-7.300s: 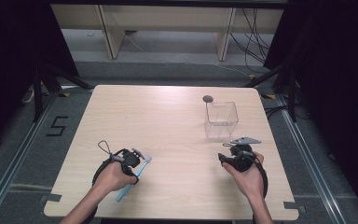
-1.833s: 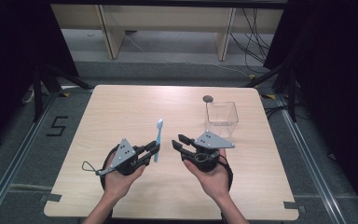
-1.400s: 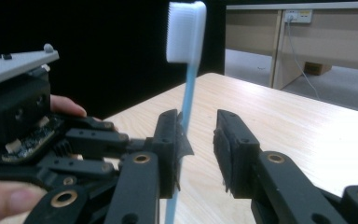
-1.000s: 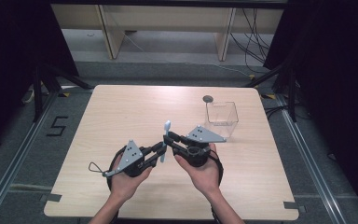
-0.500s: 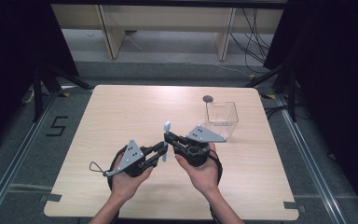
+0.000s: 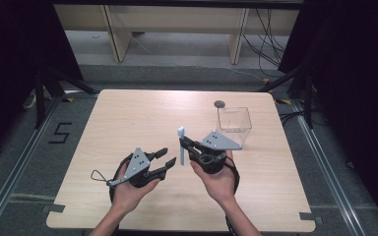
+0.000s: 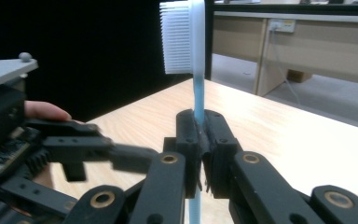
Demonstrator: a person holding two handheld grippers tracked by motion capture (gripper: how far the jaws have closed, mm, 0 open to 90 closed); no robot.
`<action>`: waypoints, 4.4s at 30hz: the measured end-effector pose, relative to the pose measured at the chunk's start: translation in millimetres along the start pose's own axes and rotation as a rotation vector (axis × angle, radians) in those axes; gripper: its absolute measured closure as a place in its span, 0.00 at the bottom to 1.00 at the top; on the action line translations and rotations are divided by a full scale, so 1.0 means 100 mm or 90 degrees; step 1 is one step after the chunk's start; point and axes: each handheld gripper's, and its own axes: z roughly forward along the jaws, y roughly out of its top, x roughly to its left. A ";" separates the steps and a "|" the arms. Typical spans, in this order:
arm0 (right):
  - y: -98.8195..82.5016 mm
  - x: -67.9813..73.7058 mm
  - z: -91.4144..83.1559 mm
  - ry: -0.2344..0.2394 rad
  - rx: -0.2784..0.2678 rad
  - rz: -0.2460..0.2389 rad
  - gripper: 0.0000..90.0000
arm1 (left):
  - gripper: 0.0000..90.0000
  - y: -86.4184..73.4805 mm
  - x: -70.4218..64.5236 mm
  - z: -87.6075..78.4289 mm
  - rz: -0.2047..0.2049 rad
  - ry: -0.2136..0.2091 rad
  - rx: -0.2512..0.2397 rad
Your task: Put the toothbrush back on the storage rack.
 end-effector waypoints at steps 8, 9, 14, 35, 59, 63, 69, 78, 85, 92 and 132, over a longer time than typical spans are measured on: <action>0.01 -0.13 -0.07 -0.032 -0.019 -0.026 0.96 | 0.44 -0.03 0.18 -0.19 0.005 0.047 0.021; 0.01 -0.13 -0.09 -0.033 -0.015 -0.013 0.96 | 0.43 -0.04 0.20 -0.21 0.006 0.051 0.020; 0.02 -0.21 -0.14 -0.052 -0.018 -0.023 0.96 | 0.41 -0.10 0.32 -0.36 0.001 0.081 0.029; 0.04 -0.47 -0.37 -0.100 -0.025 0.007 0.96 | 0.36 -0.49 0.54 -0.69 -0.061 0.165 0.017; 0.18 -0.83 -0.69 -0.183 -0.043 0.021 0.96 | 0.34 -0.59 0.56 -0.74 -0.076 0.184 0.009; 0.21 -0.89 -0.76 -0.199 -0.046 0.028 0.96 | 0.34 -0.60 0.57 -0.73 -0.079 0.181 -0.004; 0.25 -0.98 -0.86 -0.221 -0.063 0.042 0.96 | 0.34 -0.59 0.57 -0.76 -0.080 0.189 0.005; 0.29 -1.14 -0.93 -0.259 -0.070 0.045 0.96 | 0.34 -0.61 0.58 -0.74 -0.076 0.185 -0.001; 0.28 -1.30 -0.88 -0.289 -0.073 0.051 0.96 | 0.34 -0.61 0.57 -0.75 -0.078 0.188 0.012; 0.28 -1.43 -0.82 -0.307 -0.090 0.043 0.96 | 0.34 -0.61 0.58 -0.76 -0.080 0.192 0.010; 0.05 -1.73 -0.61 -0.361 -0.076 0.055 0.95 | 0.35 -0.64 0.58 -0.75 -0.081 0.191 0.017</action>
